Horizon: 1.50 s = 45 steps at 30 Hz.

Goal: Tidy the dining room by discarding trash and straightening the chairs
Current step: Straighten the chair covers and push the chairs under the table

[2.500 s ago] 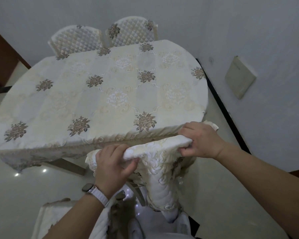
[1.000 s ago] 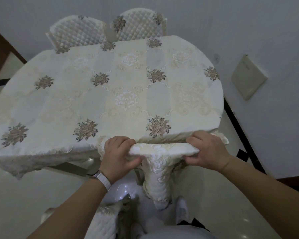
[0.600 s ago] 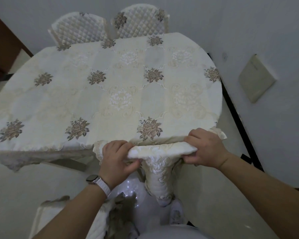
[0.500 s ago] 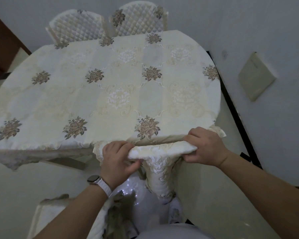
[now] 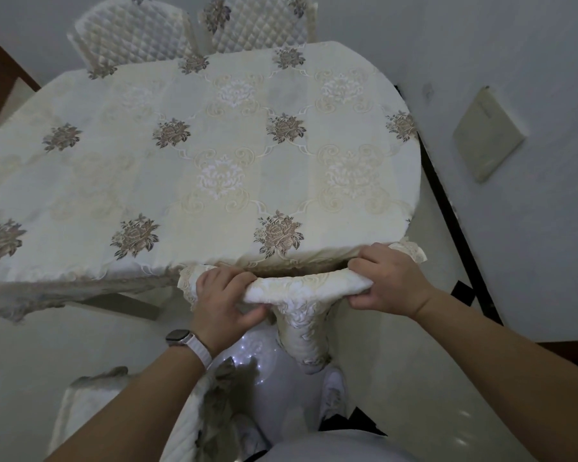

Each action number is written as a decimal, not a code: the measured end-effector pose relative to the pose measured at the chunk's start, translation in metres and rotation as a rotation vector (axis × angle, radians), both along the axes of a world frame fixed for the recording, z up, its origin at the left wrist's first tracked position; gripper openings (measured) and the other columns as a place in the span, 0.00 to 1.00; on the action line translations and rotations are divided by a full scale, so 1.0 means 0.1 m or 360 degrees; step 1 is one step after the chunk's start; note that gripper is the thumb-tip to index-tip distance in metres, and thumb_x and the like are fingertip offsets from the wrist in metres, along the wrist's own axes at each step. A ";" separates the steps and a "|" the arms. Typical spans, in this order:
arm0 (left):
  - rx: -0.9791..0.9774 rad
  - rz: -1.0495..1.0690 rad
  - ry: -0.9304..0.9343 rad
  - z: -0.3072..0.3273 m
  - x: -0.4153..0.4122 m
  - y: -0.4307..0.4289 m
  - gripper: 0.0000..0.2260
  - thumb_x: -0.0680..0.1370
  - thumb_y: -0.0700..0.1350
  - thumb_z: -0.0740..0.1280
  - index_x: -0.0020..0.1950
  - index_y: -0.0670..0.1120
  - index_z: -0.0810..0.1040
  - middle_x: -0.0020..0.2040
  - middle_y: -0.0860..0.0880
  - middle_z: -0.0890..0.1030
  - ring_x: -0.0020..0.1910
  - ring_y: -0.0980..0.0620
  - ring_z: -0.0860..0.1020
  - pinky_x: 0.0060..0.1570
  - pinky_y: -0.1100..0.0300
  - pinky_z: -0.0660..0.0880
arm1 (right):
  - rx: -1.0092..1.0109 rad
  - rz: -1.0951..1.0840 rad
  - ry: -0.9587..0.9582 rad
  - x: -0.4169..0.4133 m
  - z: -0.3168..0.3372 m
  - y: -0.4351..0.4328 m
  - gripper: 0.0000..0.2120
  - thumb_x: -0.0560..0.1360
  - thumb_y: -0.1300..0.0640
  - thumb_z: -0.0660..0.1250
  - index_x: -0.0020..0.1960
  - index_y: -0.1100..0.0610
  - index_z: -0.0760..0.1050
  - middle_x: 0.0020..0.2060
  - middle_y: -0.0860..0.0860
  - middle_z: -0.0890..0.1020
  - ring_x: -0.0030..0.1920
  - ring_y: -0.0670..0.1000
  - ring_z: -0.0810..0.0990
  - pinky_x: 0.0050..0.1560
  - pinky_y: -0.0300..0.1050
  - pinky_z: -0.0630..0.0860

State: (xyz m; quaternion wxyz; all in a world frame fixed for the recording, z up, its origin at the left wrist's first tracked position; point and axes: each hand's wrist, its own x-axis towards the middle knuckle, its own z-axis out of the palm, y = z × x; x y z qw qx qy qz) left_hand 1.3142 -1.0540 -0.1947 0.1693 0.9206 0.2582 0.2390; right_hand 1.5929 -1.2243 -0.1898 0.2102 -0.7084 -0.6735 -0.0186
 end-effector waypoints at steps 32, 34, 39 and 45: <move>-0.0084 0.0176 0.0547 0.06 -0.13 -0.39 0.23 0.71 0.59 0.64 0.59 0.46 0.79 0.56 0.47 0.79 0.56 0.43 0.75 0.60 0.44 0.69 | -0.0312 0.0099 -0.0047 -0.12 -0.03 -0.18 0.21 0.63 0.42 0.64 0.46 0.57 0.80 0.39 0.54 0.78 0.39 0.59 0.77 0.39 0.48 0.74; -0.0118 0.0219 0.0476 0.13 -0.13 -0.52 0.22 0.73 0.57 0.64 0.61 0.46 0.78 0.58 0.46 0.78 0.58 0.43 0.75 0.61 0.45 0.70 | -0.0359 0.0072 -0.0027 -0.16 0.01 -0.23 0.24 0.64 0.41 0.62 0.50 0.57 0.80 0.41 0.55 0.79 0.42 0.60 0.78 0.41 0.49 0.75; -0.0187 0.0190 0.0407 0.29 -0.28 -0.77 0.22 0.77 0.57 0.61 0.65 0.45 0.77 0.66 0.45 0.76 0.67 0.45 0.72 0.66 0.45 0.69 | -0.0262 -0.0003 0.0034 -0.32 0.15 -0.45 0.19 0.68 0.52 0.70 0.57 0.59 0.78 0.50 0.55 0.80 0.48 0.59 0.78 0.47 0.52 0.77; -0.0056 0.0218 0.0287 0.58 -0.86 -1.23 0.21 0.77 0.55 0.62 0.65 0.45 0.77 0.66 0.44 0.76 0.66 0.44 0.73 0.65 0.45 0.70 | -0.0170 0.0066 -0.0139 -0.87 0.44 -0.69 0.18 0.69 0.54 0.71 0.57 0.60 0.78 0.53 0.57 0.80 0.51 0.60 0.79 0.50 0.54 0.78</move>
